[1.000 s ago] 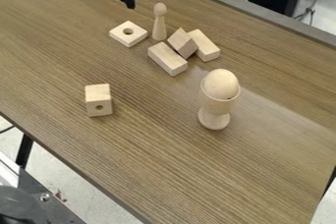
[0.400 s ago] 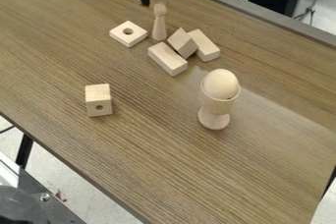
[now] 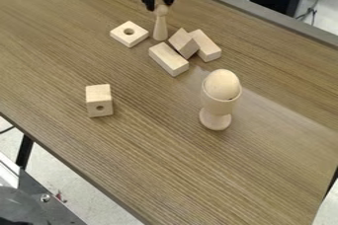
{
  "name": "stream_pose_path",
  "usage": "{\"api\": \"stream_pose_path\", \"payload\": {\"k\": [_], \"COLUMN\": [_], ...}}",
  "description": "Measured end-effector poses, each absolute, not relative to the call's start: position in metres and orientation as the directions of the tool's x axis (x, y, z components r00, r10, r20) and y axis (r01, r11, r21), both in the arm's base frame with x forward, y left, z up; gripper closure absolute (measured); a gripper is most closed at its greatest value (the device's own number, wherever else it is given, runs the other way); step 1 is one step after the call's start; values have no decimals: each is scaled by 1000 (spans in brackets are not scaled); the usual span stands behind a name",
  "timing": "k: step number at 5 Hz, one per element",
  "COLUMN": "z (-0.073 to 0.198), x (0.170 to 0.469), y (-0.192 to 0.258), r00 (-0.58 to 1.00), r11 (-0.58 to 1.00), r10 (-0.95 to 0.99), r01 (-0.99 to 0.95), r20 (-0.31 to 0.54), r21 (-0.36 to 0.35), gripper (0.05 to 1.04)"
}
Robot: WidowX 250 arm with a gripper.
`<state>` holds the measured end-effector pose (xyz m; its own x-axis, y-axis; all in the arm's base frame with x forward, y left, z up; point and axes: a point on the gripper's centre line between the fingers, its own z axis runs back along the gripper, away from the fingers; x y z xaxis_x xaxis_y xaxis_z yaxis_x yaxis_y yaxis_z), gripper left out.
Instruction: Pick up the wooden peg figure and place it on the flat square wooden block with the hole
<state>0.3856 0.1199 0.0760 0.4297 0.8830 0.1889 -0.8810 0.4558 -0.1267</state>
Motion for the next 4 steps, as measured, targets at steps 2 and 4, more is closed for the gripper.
{"api": "stream_pose_path", "payload": {"k": [2, 4], "z": [73, 91], "x": [382, 377], "y": [119, 139], "r00": [433, 312], "r11": [456, 323], "r10": [882, 946], "r01": [-884, -931], "r20": [189, 89], "r21": [-105, -169], "gripper": [799, 799]}}
